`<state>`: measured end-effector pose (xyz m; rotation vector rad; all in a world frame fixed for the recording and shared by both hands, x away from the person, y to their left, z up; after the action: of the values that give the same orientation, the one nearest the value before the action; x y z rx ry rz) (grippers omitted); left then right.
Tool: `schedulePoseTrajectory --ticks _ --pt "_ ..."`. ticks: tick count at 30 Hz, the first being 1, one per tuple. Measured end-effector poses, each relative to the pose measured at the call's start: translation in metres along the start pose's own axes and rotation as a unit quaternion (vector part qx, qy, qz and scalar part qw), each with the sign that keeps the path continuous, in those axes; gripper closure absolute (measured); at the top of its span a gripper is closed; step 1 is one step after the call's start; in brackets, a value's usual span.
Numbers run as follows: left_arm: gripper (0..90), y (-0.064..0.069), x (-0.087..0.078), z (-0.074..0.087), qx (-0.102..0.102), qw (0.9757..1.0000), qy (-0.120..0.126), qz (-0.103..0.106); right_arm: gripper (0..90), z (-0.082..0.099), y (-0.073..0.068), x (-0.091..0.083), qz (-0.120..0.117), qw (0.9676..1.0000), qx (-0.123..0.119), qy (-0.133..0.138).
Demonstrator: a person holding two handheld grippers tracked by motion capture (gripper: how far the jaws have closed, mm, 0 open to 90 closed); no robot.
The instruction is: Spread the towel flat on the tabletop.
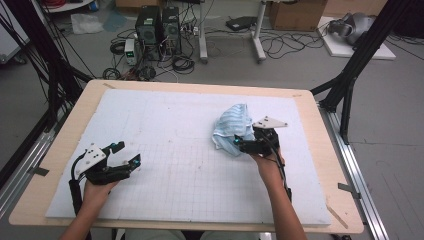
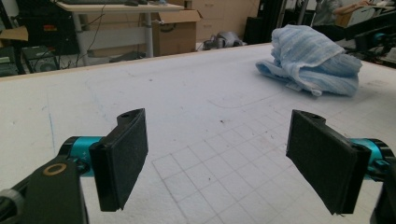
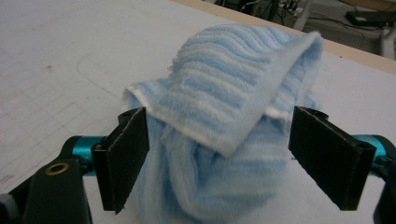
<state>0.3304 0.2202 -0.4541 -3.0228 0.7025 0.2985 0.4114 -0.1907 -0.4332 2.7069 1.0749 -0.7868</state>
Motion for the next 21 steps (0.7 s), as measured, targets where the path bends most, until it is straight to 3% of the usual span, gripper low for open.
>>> schedulePoseTrajectory --ticks 1,4,7,8,13,14,15,16,17,18,21 --pt "21.1 0.0 0.0 0.0 -0.001 1.0 0.0 0.001 19.5 0.0 0.0 0.0 0.0 1.0 0.0 0.0" --pt "21.4 0.001 0.003 -0.001 0.0 1.0 0.001 0.003 19.5 -0.014 0.0 0.02 0.029 0.9993 -0.011 -0.021" --pt "21.4 0.001 0.004 -0.001 -0.003 1.0 0.002 0.005 19.4 -0.018 0.0 0.03 0.037 0.9987 -0.015 -0.032" --pt "21.4 0.001 0.004 -0.001 -0.003 1.0 0.0 0.006 19.4 -0.017 0.0 0.039 0.059 0.9962 -0.028 -0.057" --pt "21.4 0.001 0.003 -0.001 -0.004 1.0 0.002 0.005 19.5 -0.009 0.006 0.056 0.079 0.992 -0.029 -0.094" --pt "21.4 0.0 0.003 -0.001 -0.004 1.0 0.002 0.005 26.9 -0.006 0.009 0.06 0.077 0.9911 -0.023 -0.106" --pt "21.4 0.0 0.003 -0.001 -0.004 1.0 0.002 0.005 26.9 -0.006 0.009 0.06 0.077 0.9911 -0.023 -0.106" --pt "21.4 0.0 0.004 -0.001 -0.005 1.0 0.002 0.005 42.3 -0.007 0.01 0.059 0.073 0.9914 -0.026 -0.105" --pt "21.4 0.0 0.004 -0.001 -0.005 1.0 0.002 0.005 42.3 -0.007 0.01 0.059 0.073 0.9914 -0.026 -0.105" --pt "21.5 0.0 0.004 -0.001 -0.004 1.0 0.001 0.006 54.4 -0.01 0.01 0.054 0.064 0.9925 -0.029 -0.1" --pt "21.5 0.0 0.005 0.0 -0.005 1.0 0.0 0.005 60.6 -0.011 0.009 0.05 0.054 0.9937 -0.027 -0.095"
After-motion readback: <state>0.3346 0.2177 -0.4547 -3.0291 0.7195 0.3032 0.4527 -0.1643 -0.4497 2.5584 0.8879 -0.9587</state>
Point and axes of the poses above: each handheld gripper's, and its own axes: x roughly forward along the jaws, z roughly out of its underside, y roughly to its right, the point moved 6 cm from there along x, roughly forward along the jaws, and after that the axes turned 10 degrees about -z, right-handed, at the moved point
